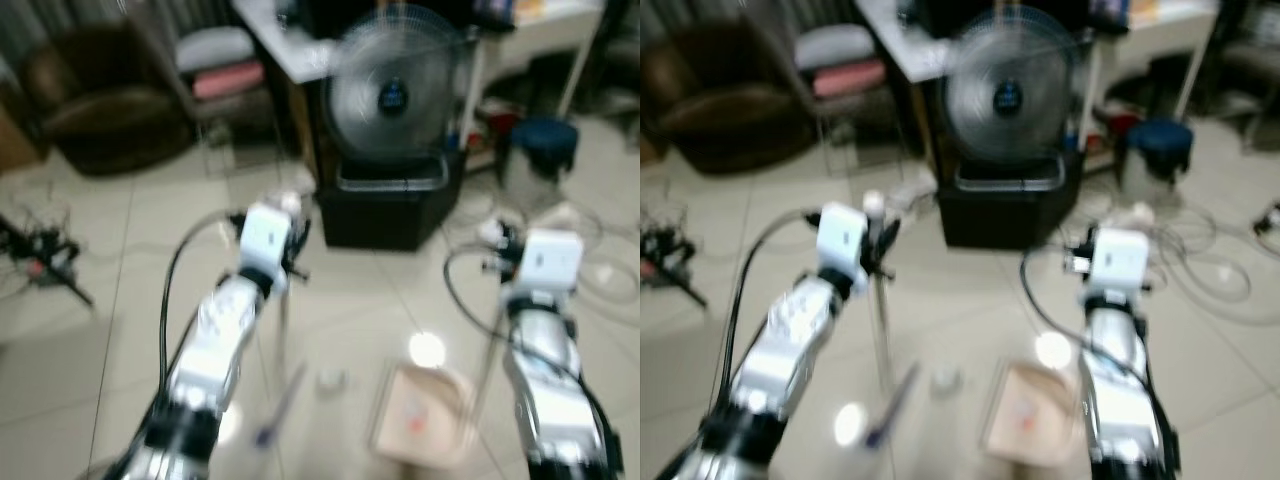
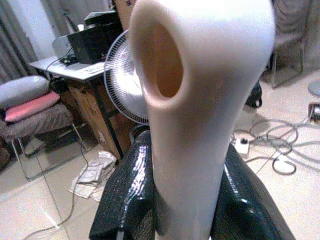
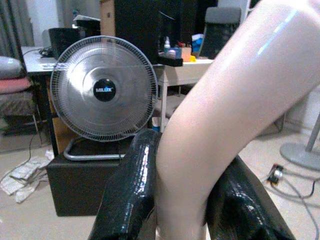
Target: Sweep floor
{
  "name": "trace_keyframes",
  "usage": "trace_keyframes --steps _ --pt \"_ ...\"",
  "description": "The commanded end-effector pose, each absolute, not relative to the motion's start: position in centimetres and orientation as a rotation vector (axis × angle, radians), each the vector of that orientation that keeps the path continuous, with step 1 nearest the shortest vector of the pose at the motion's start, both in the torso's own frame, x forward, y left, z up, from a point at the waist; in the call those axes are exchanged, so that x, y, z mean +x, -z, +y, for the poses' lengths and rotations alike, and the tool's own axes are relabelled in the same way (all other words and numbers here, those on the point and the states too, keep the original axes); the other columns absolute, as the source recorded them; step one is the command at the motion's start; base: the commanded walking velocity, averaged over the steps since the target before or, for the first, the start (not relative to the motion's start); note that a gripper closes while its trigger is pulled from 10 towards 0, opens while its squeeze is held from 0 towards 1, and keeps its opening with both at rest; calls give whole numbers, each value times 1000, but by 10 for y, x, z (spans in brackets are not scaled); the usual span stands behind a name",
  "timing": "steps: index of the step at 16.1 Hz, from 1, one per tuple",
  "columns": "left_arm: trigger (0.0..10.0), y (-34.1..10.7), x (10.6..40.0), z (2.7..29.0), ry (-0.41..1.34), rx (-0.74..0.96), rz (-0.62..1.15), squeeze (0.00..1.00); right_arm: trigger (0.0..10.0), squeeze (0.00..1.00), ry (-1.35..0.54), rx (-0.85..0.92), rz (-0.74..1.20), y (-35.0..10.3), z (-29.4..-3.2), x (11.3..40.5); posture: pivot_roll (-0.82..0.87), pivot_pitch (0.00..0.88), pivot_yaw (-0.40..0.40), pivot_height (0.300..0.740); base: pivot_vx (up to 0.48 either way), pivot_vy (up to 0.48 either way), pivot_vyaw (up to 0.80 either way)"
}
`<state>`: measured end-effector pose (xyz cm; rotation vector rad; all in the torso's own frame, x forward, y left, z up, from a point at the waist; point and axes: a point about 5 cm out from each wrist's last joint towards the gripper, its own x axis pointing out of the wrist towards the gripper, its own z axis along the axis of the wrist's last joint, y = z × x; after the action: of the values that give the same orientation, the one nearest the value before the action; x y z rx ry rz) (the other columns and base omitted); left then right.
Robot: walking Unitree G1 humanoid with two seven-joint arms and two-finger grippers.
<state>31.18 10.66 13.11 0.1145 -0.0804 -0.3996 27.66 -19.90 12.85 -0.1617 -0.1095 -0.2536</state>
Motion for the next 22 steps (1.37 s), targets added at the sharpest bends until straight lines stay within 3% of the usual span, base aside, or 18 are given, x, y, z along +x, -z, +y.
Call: trace_keyframes --steps 1,8,10,22 --pt "10000 -139 315 119 367 160 -112 0 10000 0 223 -133 -173 -140 -186 280 -64 11 102 740 360 0 0" --pt "10000 -138 316 117 376 159 -110 0 10000 0 244 -42 -116 -132 -189 279 -69 16 111 740 354 0 0" --pt "10000 -139 317 117 378 159 -111 0 10000 0 241 -49 -125 -132 -189 279 -70 17 111 740 356 0 -759" --pt "10000 -139 318 115 375 155 -112 0 10000 0 248 -87 -133 -132 -190 278 -72 19 110 740 355 0 0"
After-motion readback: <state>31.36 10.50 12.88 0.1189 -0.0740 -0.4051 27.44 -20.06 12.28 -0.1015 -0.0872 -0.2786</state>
